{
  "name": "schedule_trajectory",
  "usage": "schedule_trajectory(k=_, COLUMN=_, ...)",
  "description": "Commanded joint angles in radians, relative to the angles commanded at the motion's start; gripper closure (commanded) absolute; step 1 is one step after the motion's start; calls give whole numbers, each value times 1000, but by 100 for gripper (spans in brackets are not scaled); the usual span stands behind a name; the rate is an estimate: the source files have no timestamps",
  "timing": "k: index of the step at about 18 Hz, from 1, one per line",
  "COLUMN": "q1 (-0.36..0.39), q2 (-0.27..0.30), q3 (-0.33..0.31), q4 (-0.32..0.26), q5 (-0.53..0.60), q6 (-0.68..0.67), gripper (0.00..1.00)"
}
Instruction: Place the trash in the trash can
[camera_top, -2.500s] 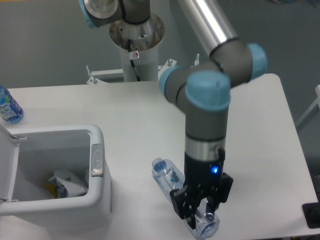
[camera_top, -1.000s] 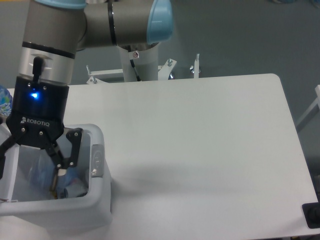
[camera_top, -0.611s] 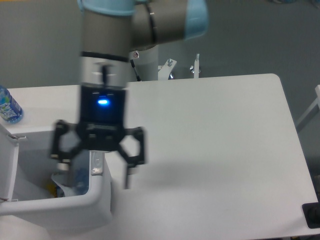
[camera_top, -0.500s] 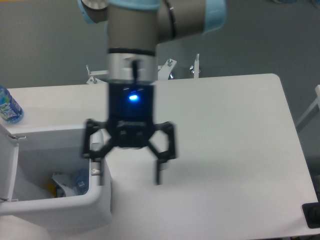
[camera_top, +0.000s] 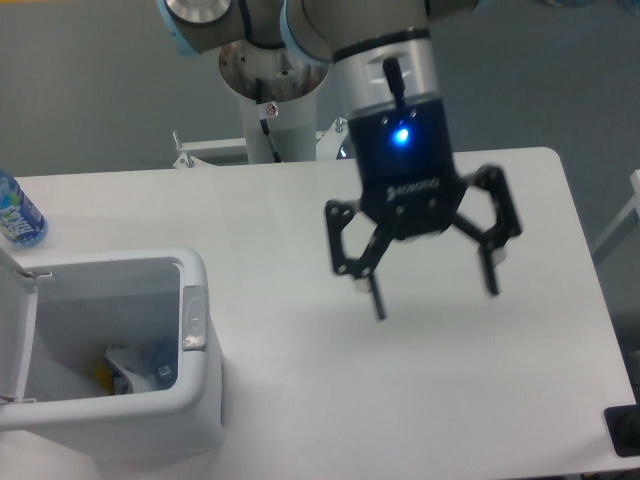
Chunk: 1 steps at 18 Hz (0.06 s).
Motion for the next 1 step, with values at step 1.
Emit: schedule_trajectory(k=1, q1=2, q2=11, q3=-5, q4=-38, q5=2, q6=54, gripper=0)
